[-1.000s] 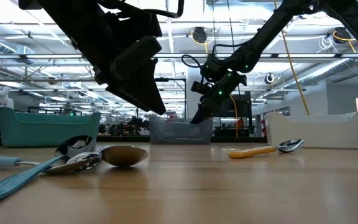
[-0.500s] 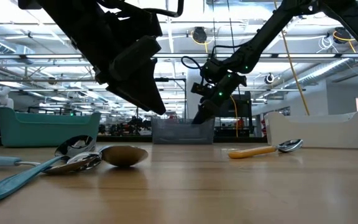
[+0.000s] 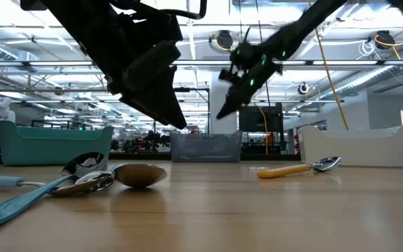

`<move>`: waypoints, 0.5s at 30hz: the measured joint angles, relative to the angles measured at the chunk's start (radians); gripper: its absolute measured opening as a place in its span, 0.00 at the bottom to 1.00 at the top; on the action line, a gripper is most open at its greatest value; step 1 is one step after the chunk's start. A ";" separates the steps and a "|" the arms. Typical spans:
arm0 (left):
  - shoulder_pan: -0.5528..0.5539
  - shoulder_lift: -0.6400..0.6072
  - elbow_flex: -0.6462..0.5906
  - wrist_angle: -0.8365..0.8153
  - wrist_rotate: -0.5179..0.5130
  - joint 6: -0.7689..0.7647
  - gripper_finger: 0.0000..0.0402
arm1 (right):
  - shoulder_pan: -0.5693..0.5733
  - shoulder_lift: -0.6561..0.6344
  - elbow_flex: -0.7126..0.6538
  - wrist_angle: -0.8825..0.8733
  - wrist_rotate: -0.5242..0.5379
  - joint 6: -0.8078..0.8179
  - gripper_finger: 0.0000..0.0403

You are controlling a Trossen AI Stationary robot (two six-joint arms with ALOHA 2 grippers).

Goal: Sort silverware by color (type)
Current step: Put the yellow spoon into the green bin

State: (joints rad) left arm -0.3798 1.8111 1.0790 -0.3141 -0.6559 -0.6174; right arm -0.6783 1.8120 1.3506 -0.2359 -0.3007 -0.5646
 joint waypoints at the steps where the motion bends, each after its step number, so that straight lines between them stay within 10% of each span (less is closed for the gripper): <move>1: 0.000 0.000 0.000 -0.002 0.000 0.005 0.67 | 0.008 -0.032 0.000 -0.051 -0.038 0.012 0.21; 7: -0.007 0.000 0.000 -0.007 -0.001 -0.003 0.67 | 0.086 -0.177 -0.079 -0.262 -0.336 0.069 0.21; 15: -0.030 0.000 0.000 -0.031 -0.001 -0.014 0.67 | 0.312 -0.388 -0.484 -0.061 -0.352 0.155 0.21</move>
State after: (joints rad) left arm -0.4099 1.8111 1.0790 -0.3451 -0.6567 -0.6315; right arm -0.3664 1.4238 0.8663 -0.2969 -0.6527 -0.4094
